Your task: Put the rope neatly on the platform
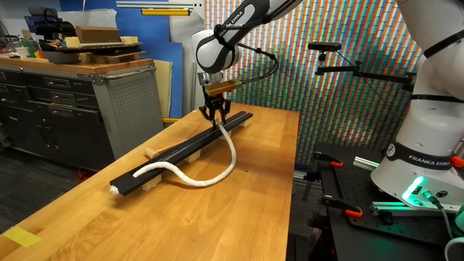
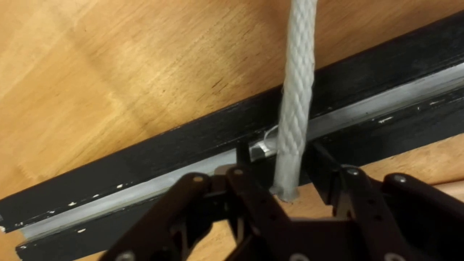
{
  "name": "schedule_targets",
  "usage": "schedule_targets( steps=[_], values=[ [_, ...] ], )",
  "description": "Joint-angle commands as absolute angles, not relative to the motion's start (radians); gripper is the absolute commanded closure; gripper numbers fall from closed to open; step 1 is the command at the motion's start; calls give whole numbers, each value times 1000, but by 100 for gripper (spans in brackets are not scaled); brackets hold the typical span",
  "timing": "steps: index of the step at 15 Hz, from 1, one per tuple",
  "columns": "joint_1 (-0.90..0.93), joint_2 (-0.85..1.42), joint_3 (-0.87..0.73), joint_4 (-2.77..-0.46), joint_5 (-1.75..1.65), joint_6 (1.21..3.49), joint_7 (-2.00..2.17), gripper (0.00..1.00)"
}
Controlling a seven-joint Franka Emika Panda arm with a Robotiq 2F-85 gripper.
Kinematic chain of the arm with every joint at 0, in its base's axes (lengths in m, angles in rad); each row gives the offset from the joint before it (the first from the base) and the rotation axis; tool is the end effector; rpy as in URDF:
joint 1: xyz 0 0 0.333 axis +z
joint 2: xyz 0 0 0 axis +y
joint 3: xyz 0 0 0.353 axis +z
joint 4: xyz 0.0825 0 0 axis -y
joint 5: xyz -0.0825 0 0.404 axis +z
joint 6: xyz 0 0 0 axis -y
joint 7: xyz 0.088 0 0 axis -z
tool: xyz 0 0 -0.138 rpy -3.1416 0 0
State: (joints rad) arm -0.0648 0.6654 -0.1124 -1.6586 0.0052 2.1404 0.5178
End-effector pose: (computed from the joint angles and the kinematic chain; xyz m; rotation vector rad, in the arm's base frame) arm 0.6862 -0.1154 0.1943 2.8606 -1.0129 -0.2520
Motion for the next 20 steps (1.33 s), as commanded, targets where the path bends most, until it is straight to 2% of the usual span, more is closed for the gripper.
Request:
schedule_targets(
  steps=[1, 3, 4, 6, 20],
  values=[
    [-50, 689, -130, -1606, 35, 2098, 524, 85],
    [-51, 685, -130, -1608, 38, 2100, 522, 99],
    [-52, 681, -131, -1612, 40, 2103, 522, 100],
    [-53, 680, -135, -1612, 41, 2106, 528, 97],
    [-205, 702, -197, -1470, 233, 1992, 632, 97]
  ],
)
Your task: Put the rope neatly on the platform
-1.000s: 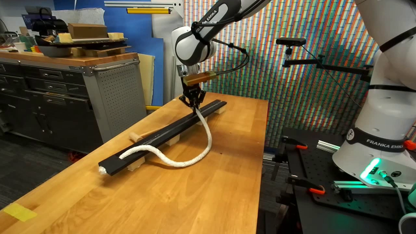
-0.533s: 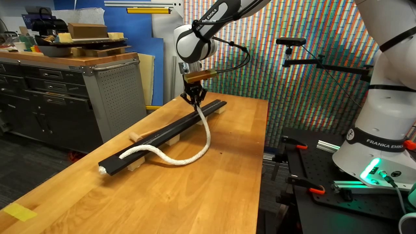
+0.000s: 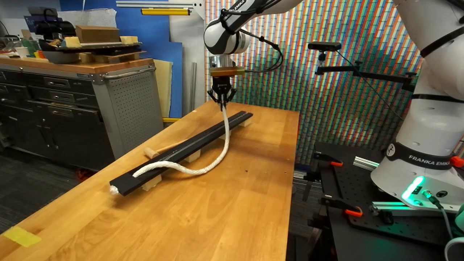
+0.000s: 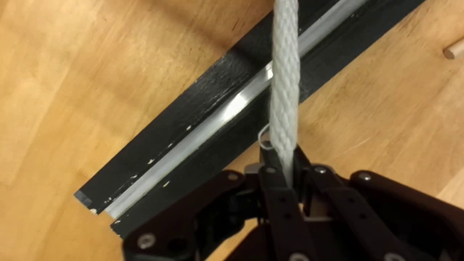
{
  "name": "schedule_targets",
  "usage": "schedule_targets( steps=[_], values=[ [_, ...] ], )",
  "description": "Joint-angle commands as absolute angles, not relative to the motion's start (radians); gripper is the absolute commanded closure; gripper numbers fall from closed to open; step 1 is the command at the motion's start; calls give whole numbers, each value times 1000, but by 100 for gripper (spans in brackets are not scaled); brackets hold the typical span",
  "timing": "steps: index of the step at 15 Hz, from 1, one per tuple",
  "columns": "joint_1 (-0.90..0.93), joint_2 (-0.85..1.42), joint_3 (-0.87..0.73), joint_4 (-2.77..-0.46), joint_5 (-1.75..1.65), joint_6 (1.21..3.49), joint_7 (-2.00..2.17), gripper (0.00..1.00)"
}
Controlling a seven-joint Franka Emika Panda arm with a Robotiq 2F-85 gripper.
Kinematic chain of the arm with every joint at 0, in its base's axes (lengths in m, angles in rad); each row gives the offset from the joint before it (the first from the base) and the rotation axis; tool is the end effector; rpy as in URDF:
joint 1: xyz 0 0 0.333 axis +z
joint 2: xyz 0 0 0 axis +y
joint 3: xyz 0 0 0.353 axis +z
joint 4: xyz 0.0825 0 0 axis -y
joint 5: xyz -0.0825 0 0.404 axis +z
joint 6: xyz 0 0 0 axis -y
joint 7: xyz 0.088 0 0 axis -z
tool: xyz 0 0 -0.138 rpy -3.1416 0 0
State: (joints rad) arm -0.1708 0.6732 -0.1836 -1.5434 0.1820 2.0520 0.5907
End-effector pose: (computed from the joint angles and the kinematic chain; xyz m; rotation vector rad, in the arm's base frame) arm 0.6883 -0.2204 0.2357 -2.7233 1.5076 0.2403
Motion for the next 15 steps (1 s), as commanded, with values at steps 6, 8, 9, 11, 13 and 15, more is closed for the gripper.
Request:
schedule_targets(
  steps=[6, 8, 9, 11, 13, 15],
  values=[
    [-255, 681, -232, -1497, 240, 2003, 677, 97],
    [-267, 677, -240, -1502, 242, 1999, 696, 97],
    [-273, 677, -242, -1503, 245, 1997, 706, 97],
    [-285, 677, -243, -1503, 256, 1994, 727, 97],
    [-293, 681, -242, -1500, 265, 1996, 745, 97],
    [-296, 686, -242, -1499, 271, 2003, 765, 97]
  ],
)
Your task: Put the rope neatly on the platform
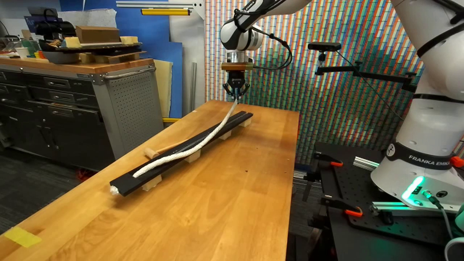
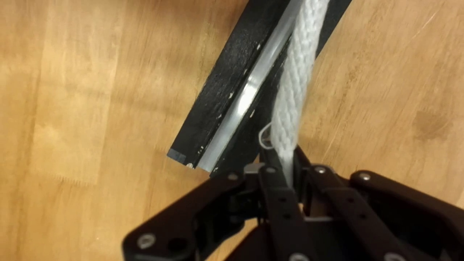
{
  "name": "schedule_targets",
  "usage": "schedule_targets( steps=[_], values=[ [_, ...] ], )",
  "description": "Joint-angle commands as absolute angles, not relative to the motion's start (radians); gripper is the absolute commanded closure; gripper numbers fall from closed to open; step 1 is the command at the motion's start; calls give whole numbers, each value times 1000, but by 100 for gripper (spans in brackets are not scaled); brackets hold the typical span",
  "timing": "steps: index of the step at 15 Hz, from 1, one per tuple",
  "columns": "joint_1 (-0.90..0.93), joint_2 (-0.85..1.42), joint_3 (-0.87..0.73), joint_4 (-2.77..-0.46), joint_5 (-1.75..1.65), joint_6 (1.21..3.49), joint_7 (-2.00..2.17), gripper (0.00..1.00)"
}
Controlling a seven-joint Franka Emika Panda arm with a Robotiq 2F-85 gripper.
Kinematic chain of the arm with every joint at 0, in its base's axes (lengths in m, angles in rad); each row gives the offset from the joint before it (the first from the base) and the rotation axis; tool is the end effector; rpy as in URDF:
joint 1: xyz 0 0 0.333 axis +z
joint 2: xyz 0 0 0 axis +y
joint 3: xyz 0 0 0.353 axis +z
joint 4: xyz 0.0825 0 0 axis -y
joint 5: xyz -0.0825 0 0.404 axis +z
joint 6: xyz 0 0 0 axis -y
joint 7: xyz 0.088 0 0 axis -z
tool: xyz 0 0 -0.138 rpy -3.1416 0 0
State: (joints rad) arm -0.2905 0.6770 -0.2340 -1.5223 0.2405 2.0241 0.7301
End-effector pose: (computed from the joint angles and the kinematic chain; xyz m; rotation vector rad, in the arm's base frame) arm 0.6494 -0.3248 0.2442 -2.4235 1.9168 0.2445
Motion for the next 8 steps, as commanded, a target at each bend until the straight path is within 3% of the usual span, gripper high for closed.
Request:
schedule_targets(
  steps=[1, 8],
  values=[
    [-298, 689, -243, -1497, 272, 2009, 776, 97],
    [-327, 710, -244, -1474, 300, 2003, 844, 97]
  ],
)
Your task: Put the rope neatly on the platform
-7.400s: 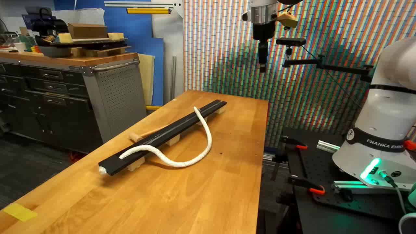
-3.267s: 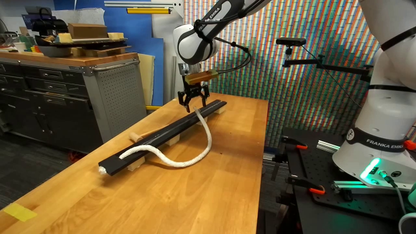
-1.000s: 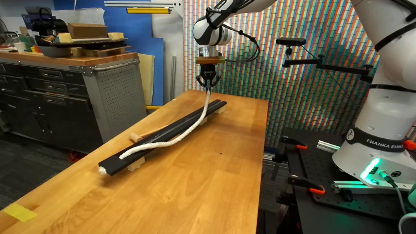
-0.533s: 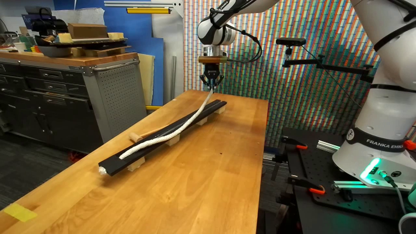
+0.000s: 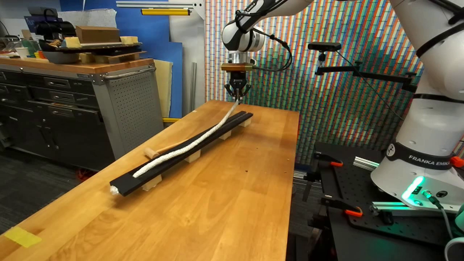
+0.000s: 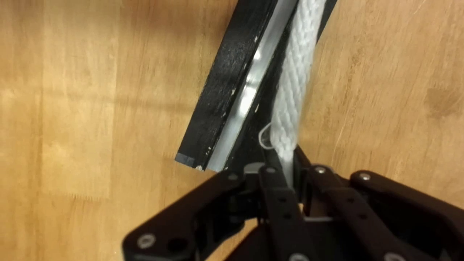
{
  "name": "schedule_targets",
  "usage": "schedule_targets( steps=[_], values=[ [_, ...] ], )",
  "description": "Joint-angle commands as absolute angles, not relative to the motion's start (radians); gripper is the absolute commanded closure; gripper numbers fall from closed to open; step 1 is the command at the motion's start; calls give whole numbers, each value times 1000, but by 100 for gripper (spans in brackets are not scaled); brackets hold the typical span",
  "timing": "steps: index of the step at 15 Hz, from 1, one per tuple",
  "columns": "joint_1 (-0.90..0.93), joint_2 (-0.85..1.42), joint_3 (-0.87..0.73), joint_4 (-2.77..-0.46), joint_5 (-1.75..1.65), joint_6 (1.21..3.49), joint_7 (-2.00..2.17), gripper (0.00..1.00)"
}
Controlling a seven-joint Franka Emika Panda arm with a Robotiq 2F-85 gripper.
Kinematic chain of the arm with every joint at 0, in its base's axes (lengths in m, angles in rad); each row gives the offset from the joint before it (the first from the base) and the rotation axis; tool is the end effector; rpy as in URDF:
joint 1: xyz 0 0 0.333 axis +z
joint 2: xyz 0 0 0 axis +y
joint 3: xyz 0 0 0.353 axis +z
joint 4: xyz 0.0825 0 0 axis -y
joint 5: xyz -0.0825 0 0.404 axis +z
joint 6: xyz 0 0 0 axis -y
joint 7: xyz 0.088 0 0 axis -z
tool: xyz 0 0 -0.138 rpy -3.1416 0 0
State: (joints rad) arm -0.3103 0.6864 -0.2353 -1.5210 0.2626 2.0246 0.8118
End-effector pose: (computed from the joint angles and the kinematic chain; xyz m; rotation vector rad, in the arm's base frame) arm 0.6432 -0.3367 0.2382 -2.3019 2.0445 0.2587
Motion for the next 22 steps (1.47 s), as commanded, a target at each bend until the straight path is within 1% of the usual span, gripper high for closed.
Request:
schedule_targets(
  steps=[1, 16, 22],
  values=[
    [-332, 711, -244, -1474, 306, 2005, 853, 97],
    [-327, 703, -253, -1547, 308, 2051, 888, 97],
    [-332, 688, -258, -1607, 321, 2114, 898, 97]
  ],
)
